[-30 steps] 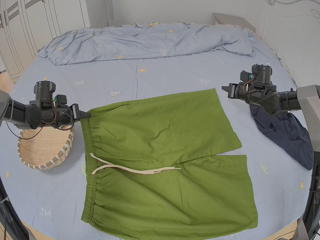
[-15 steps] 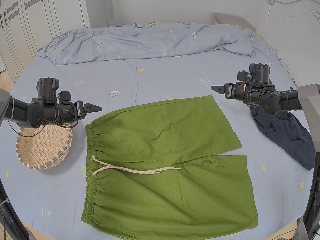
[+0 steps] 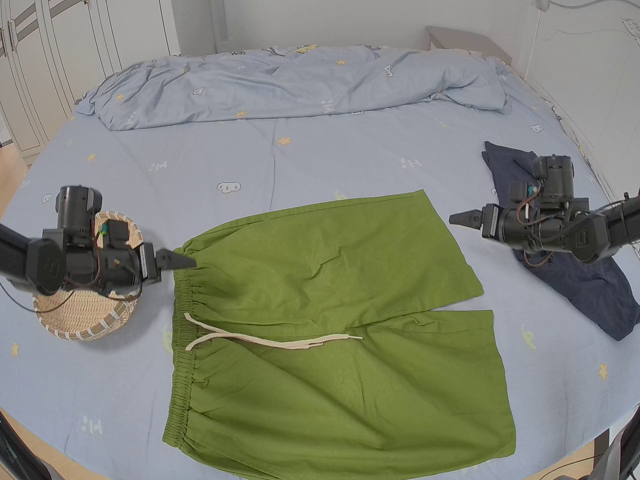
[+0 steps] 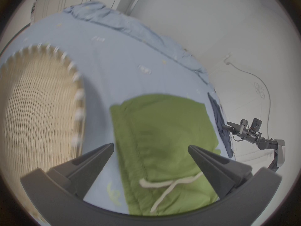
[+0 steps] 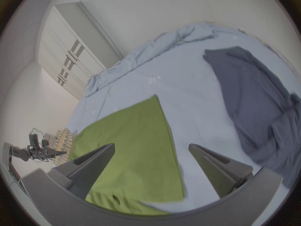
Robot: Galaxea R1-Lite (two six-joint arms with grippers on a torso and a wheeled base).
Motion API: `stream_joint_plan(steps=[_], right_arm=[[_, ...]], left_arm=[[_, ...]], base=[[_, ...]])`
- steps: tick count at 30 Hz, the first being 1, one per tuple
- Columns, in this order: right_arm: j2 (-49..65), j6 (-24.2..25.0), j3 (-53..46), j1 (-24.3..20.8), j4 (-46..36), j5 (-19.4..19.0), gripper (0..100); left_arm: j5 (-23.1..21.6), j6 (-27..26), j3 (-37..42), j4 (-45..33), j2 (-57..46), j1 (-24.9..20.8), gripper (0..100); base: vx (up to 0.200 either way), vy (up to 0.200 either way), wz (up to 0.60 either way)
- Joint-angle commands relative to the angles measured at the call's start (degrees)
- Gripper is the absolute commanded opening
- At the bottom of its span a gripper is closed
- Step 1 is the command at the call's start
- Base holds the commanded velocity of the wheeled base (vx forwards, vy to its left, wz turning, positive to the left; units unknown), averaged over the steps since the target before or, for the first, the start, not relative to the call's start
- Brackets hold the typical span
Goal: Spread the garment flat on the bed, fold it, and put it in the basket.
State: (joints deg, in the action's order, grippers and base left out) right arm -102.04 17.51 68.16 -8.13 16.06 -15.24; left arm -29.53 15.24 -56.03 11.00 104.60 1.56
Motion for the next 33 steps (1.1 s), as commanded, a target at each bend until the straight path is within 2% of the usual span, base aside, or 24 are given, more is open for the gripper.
stream_joint_plan(steps=[1,4,5,6,7,11,13,18,23,30,33], right_arm=[[10.19,4.03,-17.18,1.10,-0.23,-2.87,100],[10.28,4.12,-18.15,0.75,-0.23,-2.96,100],[10.98,4.91,-20.78,-0.92,-0.06,-2.96,100],[10.98,4.91,-20.78,-0.92,-0.06,-2.96,100],[13.00,5.70,-22.81,-1.54,-0.06,-2.96,100],[13.71,5.70,-23.86,-1.45,-0.06,-3.13,100],[14.50,5.70,-24.30,-1.54,-0.15,-3.13,100],[15.38,5.70,-24.74,-1.36,-0.15,-3.13,100],[15.29,5.70,-24.65,-1.19,-0.15,-3.13,100],[15.38,5.70,-24.56,-1.19,-0.15,-3.04,100],[15.46,5.70,-24.65,-1.19,-0.06,-2.87,100]], left_arm=[[-0.45,0.05,20.08,-0.01,-9.85,1.08,100],[-0.36,-0.30,22.45,-0.01,-10.29,0.90,100],[-0.45,-0.56,27.02,-0.01,-11.52,0.64,100],[-0.45,-0.56,27.02,-0.01,-11.52,0.64,100],[-0.53,-0.56,30.28,0.08,-12.93,0.81,100],[-0.80,-0.56,32.65,0.08,-13.72,0.55,100],[-2.82,-0.65,34.76,0.08,-14.16,0.02,100],[-4.93,-0.74,36.16,0.08,-14.33,-0.95,100],[-4.49,-0.82,38.01,0.08,-12.40,-3.58,100],[-4.31,-1.09,38.10,-0.01,-10.20,-3.67,100],[-4.31,-3.02,37.92,0.08,-7.21,-3.67,100]], base=[[0.000,0.000,0.00],[0.000,0.000,0.00],[0.000,0.000,0.00],[0.000,0.000,0.00],[0.000,0.000,0.00],[0.000,0.000,0.00],[0.000,0.000,0.00],[0.000,0.000,0.00],[0.000,0.000,0.00],[0.000,0.000,0.00],[0.000,0.000,0.00]])
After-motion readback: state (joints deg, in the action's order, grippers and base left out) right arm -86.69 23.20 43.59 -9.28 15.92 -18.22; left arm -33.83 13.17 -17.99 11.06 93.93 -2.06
